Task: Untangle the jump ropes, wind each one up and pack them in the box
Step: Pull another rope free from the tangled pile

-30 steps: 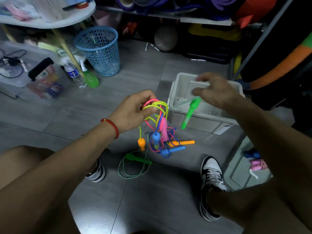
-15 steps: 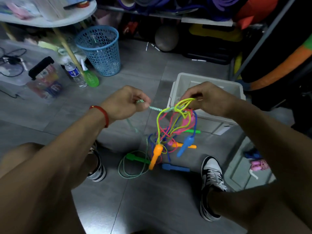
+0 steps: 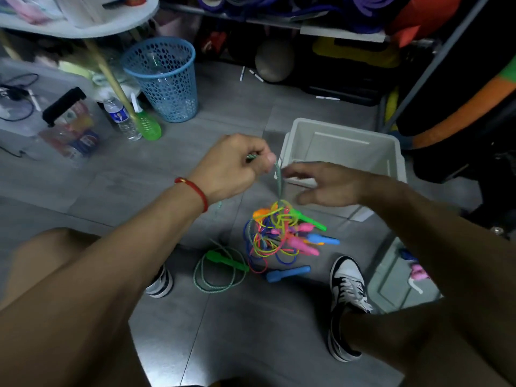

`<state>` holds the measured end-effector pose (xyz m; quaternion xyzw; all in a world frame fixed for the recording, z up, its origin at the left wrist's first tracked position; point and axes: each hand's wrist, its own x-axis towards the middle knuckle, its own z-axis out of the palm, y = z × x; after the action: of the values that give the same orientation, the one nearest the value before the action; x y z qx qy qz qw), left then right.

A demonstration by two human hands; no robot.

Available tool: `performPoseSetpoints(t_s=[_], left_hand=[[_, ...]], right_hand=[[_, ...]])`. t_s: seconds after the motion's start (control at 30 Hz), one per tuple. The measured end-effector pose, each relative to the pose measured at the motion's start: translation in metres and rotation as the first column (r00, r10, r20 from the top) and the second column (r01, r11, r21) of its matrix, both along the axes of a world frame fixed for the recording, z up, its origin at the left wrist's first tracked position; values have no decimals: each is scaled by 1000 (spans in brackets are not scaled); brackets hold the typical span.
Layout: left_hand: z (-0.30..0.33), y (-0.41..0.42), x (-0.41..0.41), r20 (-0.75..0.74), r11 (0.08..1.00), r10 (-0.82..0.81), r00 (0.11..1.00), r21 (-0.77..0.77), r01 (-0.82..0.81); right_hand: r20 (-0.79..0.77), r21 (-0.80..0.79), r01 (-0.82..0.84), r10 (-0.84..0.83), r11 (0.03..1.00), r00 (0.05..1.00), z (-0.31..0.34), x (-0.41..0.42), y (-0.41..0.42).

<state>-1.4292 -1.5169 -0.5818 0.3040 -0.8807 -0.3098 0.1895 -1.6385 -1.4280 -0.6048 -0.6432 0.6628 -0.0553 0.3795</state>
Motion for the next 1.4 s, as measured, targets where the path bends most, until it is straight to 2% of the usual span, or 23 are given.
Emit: performPoseSetpoints(t_s=[0.03, 0.07, 0.1, 0.17, 0.23, 0.3, 0.33, 0.4, 0.47, 0.57, 0.6, 0.63, 0.67, 0.7, 0.73, 0.8, 0.93, 1.03, 1.13, 1.2, 1.27, 1.33, 1.4], left_hand=[[-3, 3, -3, 6, 1000, -6, 1000, -26, 6], [-3, 5, -5, -14, 999, 5, 1000, -41, -6], [-2, 5, -6, -61, 998, 30, 998, -47, -33], [7, 1, -2, -235, 989, 120, 964, -58, -138], [16, -8, 8, -446, 944, 276, 851, -39, -327], [18, -18, 20, -465, 849, 450, 763, -41, -526], [16, -23, 26, -351, 799, 527, 774, -105, -592], [9, -32, 36, 70, 740, 640, 765, -327, -588], [6, -34, 42, 484, 781, 624, 613, -406, -475], [3, -37, 49, 805, 886, 434, 405, -301, -352], [0, -37, 47, 826, 912, 377, 419, -252, -325], [-4, -35, 42, 800, 935, 320, 507, -182, -303], [-7, -32, 35, 702, 957, 239, 670, -53, -286], [-9, -25, 26, 532, 960, 138, 835, 136, -246], [-9, -17, 18, 340, 931, 45, 940, 327, -163], [-10, -3, 7, 112, 880, -49, 993, 475, -10], [-4, -4, 8, 26, 986, 54, 998, 159, -57], [-5, -23, 17, -220, 921, 369, 903, 217, -324], [2, -38, 27, -282, 818, 562, 777, 51, -573], [6, -45, 37, -191, 692, 689, 699, -111, -713], [7, -56, 49, 29, 569, 807, 590, -307, -763], [0, -65, 57, 280, 579, 815, 508, -447, -682], [-10, -68, 59, 470, 683, 727, 500, -429, -591]], right_hand=[[230, -39, 14, -5, 999, 973, 1, 17, -3], [344, -71, 28, -2, 997, 939, 0, 29, -6], [357, -115, 40, 4, 993, 934, -5, 34, -9], [140, -194, 15, 13, 981, 990, -22, 24, -13], [-152, -147, -62, 40, 987, 988, -40, 2, -11], [-265, -79, -45, 22, 996, 964, -52, -17, -5], [-265, -83, -6, -16, 996, 964, -52, -23, -5], [-169, -190, 122, -155, 974, 973, -40, -25, -8], [38, -307, 275, -277, 911, 960, -22, -19, -12], [97, -467, 263, -246, 844, 964, 9, -1, -12], [59, -514, 212, -212, 832, 976, 15, 6, -11], [15, -546, 160, -182, 822, 983, 19, 13, -10], [-23, -561, 113, -152, 820, 988, 21, 19, -10], [-43, -567, 78, -124, 820, 991, 20, 23, -10], [-62, -571, 48, -101, 820, 993, 20, 27, -11], [-91, -576, 1, -66, 817, 994, 16, 31, -12], [-175, -453, -67, -15, 889, 984, -4, 9, -11], [-149, -195, -54, 25, 979, 988, -42, -20, 3], [-114, -232, 28, -56, 972, 992, -50, -35, 3], [-170, -315, 113, -173, 942, 970, -33, -39, -4], [-87, -457, 220, -289, 862, 953, -11, -40, -8], [9, -581, 248, -299, 775, 954, 6, -38, -6], [25, -631, 201, -239, 749, 971, 18, -32, -2]])
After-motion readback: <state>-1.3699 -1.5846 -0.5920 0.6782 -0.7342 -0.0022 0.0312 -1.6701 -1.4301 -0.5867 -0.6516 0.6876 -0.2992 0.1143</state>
